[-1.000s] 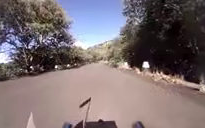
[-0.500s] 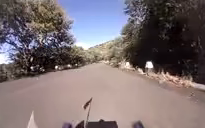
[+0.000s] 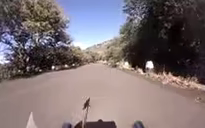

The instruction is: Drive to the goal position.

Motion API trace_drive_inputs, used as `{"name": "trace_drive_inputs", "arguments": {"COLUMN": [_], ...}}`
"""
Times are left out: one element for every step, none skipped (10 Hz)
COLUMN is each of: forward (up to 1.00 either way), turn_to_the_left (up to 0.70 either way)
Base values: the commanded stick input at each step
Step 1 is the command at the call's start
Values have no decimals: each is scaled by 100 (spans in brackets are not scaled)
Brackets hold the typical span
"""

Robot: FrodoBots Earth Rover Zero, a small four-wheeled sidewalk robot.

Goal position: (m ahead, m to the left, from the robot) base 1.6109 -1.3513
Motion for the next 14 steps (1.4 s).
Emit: {"name": "trace_drive_inputs", "arguments": {"forward": [50,50,50,50,50,50,50,50,50,50,50,50,50,50], "turn_to_the_left": [0,-12,-30,-49,-50,-50,-50,-50,-50,-50,-50,0,0,0]}}
